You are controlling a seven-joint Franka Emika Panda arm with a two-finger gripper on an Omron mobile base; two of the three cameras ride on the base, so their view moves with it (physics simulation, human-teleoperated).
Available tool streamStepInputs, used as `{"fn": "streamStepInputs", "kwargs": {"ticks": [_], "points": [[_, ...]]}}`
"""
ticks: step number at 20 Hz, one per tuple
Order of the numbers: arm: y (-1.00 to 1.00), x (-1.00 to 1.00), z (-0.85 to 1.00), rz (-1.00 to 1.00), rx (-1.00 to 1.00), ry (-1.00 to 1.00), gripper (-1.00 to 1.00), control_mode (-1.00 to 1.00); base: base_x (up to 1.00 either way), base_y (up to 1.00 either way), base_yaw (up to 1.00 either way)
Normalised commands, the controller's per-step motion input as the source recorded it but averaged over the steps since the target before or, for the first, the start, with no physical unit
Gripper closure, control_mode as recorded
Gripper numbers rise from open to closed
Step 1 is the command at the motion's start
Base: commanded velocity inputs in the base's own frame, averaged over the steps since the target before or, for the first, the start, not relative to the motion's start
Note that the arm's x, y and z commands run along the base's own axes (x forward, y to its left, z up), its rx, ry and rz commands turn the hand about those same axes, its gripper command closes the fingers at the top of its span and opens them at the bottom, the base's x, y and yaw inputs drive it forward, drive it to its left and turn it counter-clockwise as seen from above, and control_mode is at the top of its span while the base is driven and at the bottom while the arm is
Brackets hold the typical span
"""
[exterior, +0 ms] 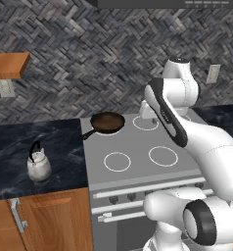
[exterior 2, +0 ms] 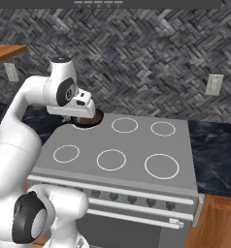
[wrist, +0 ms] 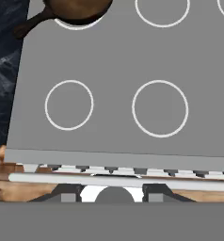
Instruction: Pick the kettle from the counter and place it on a stove burner. Then turn the burner on.
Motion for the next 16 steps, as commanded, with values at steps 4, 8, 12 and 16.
{"fn": "streamStepInputs", "kwargs": {"ticks": [4,8,12,16], "points": [[0.17,-0.29,0.0,0.0,0.01,-0.03,-1.0,-1.0,0.0,0.0,0.0],[0.86,-0.19,-0.01,0.0,0.04,-0.03,-1.0,-1.0,0.0,0.0,0.0],[1.0,-0.13,0.0,0.0,0.07,-0.05,-1.0,-1.0,0.0,0.0,0.0],[1.0,-0.11,0.0,0.0,0.08,-0.03,-1.0,-1.0,0.0,0.0,0.0]]}}
